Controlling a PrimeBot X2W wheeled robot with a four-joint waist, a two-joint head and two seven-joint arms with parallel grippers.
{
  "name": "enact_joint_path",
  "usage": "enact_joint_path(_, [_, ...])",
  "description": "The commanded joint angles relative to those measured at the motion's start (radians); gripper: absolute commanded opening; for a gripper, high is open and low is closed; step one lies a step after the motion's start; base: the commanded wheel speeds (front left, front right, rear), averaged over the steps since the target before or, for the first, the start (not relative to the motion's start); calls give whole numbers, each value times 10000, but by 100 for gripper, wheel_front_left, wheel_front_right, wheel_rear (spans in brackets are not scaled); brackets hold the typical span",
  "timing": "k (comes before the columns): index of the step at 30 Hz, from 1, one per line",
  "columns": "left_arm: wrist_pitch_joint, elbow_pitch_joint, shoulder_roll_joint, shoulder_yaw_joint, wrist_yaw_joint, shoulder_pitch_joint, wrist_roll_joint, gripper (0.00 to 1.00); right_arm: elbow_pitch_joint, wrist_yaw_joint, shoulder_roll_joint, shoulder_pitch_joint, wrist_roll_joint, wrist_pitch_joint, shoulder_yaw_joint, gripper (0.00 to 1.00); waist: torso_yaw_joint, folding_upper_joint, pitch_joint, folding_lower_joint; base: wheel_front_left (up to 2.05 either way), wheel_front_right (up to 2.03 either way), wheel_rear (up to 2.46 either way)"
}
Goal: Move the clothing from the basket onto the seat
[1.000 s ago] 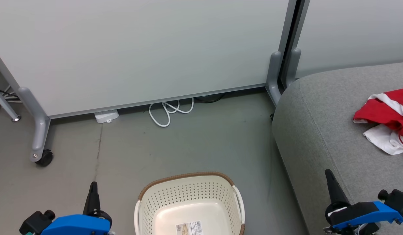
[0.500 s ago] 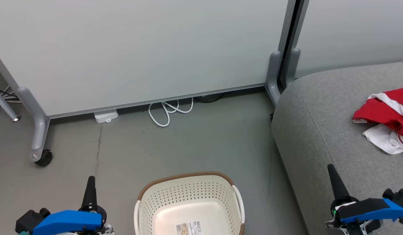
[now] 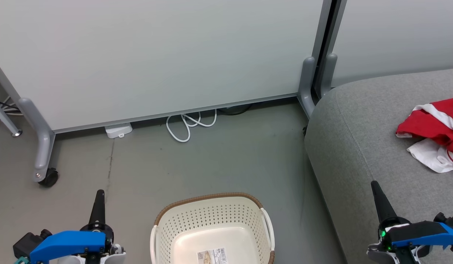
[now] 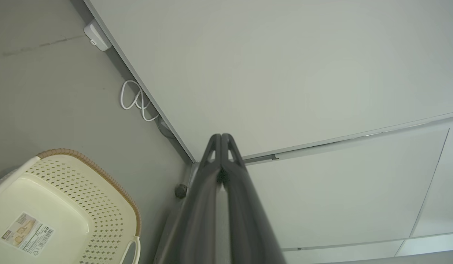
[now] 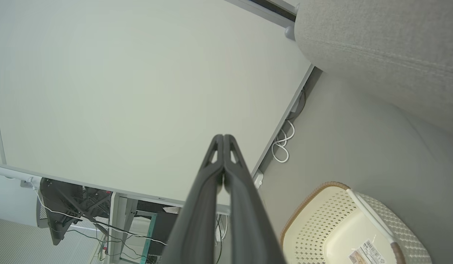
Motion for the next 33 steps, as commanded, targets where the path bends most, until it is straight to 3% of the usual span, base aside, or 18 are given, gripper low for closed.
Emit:
enact_joint_path(1, [85,-148,66,59,-77,-228,-265,0,-133,3,-6,-250,322,53,-41,0,-2,0,1,-1,0,0,0])
enact_joint_path(33, [717,-632,78,271,-95,-430,-2595,0,-406,4,-5,-306,2954,527,-230,0,-49,0,28,-1,0,0,0])
